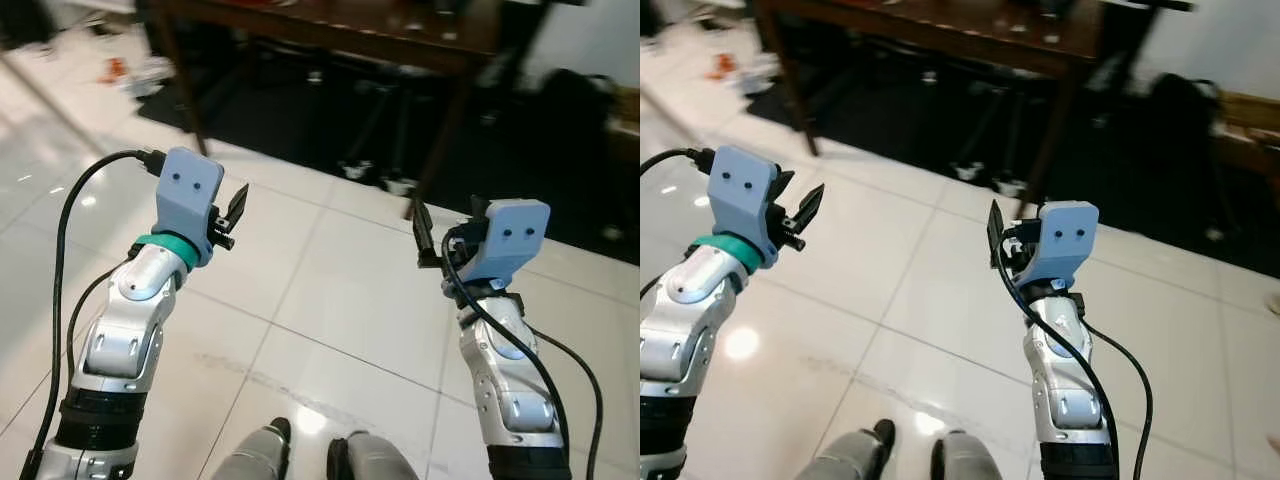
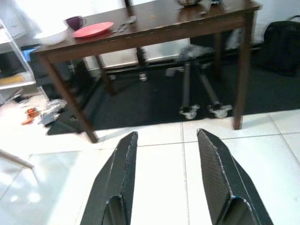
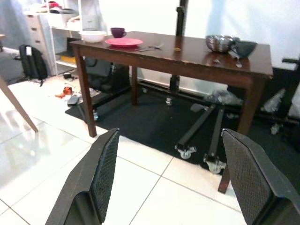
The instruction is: Setting the table
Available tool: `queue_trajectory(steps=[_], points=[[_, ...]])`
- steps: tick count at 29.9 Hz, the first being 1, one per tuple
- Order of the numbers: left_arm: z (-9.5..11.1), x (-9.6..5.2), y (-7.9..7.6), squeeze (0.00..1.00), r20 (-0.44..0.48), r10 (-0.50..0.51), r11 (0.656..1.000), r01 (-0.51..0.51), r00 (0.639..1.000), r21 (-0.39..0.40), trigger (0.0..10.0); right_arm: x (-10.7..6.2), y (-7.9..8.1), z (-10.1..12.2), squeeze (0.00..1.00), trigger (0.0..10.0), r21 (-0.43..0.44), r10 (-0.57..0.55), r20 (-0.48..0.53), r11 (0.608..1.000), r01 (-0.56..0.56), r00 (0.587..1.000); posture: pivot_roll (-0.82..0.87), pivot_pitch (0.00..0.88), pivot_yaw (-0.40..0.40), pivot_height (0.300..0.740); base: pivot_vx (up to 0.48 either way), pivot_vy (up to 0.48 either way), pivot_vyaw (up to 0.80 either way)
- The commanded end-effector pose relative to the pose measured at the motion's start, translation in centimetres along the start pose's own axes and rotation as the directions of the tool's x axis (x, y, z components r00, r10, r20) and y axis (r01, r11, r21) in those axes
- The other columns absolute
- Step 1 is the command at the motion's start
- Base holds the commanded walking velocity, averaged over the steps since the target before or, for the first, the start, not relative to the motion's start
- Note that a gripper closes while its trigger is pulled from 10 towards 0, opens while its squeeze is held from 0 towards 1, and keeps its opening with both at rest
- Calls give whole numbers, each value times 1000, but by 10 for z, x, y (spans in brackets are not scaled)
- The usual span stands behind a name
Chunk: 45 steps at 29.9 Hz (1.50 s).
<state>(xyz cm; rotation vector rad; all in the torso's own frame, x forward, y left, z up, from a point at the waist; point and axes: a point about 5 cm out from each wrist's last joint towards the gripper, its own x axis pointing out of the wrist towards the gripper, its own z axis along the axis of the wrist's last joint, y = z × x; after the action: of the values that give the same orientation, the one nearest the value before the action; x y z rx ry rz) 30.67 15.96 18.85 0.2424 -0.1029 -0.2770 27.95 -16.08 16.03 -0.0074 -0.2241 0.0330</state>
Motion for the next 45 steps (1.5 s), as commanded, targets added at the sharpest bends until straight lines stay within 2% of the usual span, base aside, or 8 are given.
queue_trajectory(steps=[1,45], points=[[-6,0,1,0,-34,9,1000,-9,999,10,10000,-1,0,-1,0,10000,9,0,-9,1000,0,1000,43,29,5,740,0,0,788],[-7,4,11,0,-46,112,993,-110,993,39,10000,-4,13,1,0,10000,34,108,-3,994,-108,994,47,43,-1,740,0,0,788]])
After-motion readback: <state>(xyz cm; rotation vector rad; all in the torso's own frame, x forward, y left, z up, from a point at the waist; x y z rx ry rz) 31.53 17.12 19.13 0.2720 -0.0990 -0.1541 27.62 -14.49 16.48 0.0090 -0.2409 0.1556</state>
